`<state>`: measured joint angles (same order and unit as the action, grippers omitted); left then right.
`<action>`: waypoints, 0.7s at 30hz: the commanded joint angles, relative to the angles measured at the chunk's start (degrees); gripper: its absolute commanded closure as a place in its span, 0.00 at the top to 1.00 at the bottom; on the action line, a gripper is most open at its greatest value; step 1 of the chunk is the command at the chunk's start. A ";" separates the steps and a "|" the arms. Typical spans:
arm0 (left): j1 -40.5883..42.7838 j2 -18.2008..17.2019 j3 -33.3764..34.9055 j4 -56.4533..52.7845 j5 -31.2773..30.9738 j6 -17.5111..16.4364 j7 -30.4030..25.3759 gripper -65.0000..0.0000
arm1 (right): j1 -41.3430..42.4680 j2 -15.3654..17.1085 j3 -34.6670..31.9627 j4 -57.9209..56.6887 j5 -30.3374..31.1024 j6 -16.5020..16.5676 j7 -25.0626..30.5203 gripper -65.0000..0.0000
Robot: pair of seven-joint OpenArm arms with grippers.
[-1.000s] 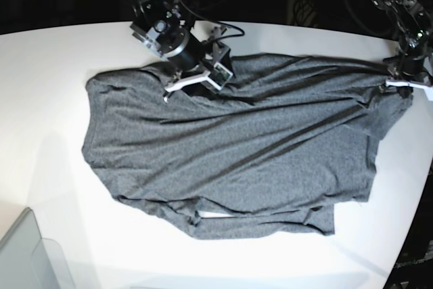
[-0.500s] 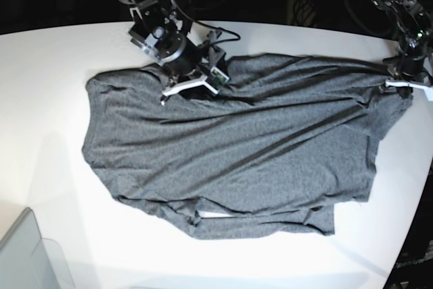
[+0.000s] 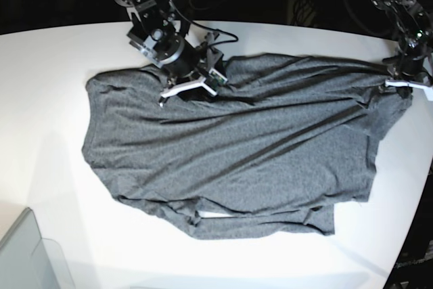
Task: Layout the t-shirt on the table in an organized manner, then fold the t-shirt properly
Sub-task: 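Pull the grasped fabric with the right gripper back toward the arm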
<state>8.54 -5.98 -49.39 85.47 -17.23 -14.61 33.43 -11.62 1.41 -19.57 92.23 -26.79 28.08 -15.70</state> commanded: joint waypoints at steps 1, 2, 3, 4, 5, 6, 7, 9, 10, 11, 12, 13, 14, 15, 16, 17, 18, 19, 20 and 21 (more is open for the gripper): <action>-0.49 -0.92 -0.15 0.81 -0.57 0.06 -1.47 0.01 | 1.02 -0.22 0.01 0.83 0.54 -0.16 1.33 0.46; -0.49 -0.92 -0.15 0.81 -0.57 0.06 -1.47 0.01 | 1.02 -0.22 0.01 0.21 0.54 -0.16 1.33 0.46; -0.49 -0.92 -0.15 0.81 -0.57 0.06 -1.47 0.01 | 1.20 -0.22 0.01 -0.31 0.54 -0.16 1.33 0.46; -0.49 -0.92 -0.15 0.81 -0.57 0.06 -1.47 0.01 | 1.64 -0.22 0.01 -0.66 0.54 -0.16 1.33 0.46; -0.49 -0.92 -0.15 0.81 -0.57 0.06 -1.56 0.01 | 1.81 -0.22 0.01 -0.93 0.54 -0.16 1.33 0.46; -0.49 -0.92 -0.15 0.81 -0.57 0.06 -1.56 0.01 | 1.81 -0.22 0.01 -1.02 0.54 -0.16 1.33 0.46; -0.49 -0.92 -0.15 0.81 -0.57 0.06 -1.56 0.01 | 1.73 -0.22 0.01 -1.02 0.54 -0.16 1.33 0.46; -0.49 -0.92 -0.15 0.81 -0.57 0.06 -1.56 0.01 | 1.73 -0.22 0.01 -1.02 0.54 -0.16 1.33 0.45; -0.49 -0.92 -0.15 0.81 -0.57 0.06 -1.56 0.01 | 1.73 -0.22 0.01 -1.02 0.54 -0.16 1.33 0.44; -0.49 -0.92 -0.15 0.81 -0.57 0.06 -1.56 0.01 | 1.73 -0.22 0.01 -1.02 0.54 -0.16 1.33 0.42; -0.49 -0.92 -0.15 0.81 -0.57 0.06 -1.56 0.01 | 1.73 -0.22 0.01 -1.02 0.54 -0.16 1.33 0.39; -0.58 -0.92 -0.15 0.81 -0.57 0.06 -1.56 0.01 | 1.90 -0.22 0.01 -1.02 0.54 -0.16 1.33 0.35; -0.67 -0.92 -0.15 0.81 -0.57 0.06 -1.56 0.01 | 1.99 -0.22 0.01 -1.10 0.54 -0.16 1.33 0.30; -1.11 -0.92 -0.15 0.81 -0.57 0.06 -1.56 0.01 | 2.08 -0.22 0.01 -1.19 0.54 -0.16 1.33 0.26; -1.37 -0.92 -0.15 0.81 -0.57 0.06 -1.47 0.01 | 2.17 -0.22 0.01 -1.19 0.54 -0.16 1.33 0.22; -1.37 -0.92 -0.15 0.81 -0.57 0.06 -1.39 0.01 | 2.17 -0.22 0.01 -1.28 0.54 -0.16 1.33 0.18; -1.37 -0.92 -0.15 0.81 -0.57 0.06 -1.39 0.01 | 2.17 -0.22 0.01 -1.28 0.54 -0.16 1.33 0.14; -1.37 -0.92 -0.15 0.81 -0.57 0.06 -1.39 0.01 | 2.17 -0.22 0.10 -1.28 0.54 -0.16 1.33 0.10; -1.55 -0.92 -0.15 0.81 -0.57 0.06 -1.39 0.01 | 2.17 -0.22 0.28 -1.28 0.54 -0.16 1.33 0.07; -1.63 -0.92 -0.15 0.81 -0.57 0.06 -1.39 0.01 | 1.90 -0.22 0.98 -1.02 0.54 -0.16 1.33 0.04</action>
<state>7.46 -5.98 -49.39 85.45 -17.41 -14.61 33.43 -10.11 1.34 -18.76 90.15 -26.59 28.10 -15.62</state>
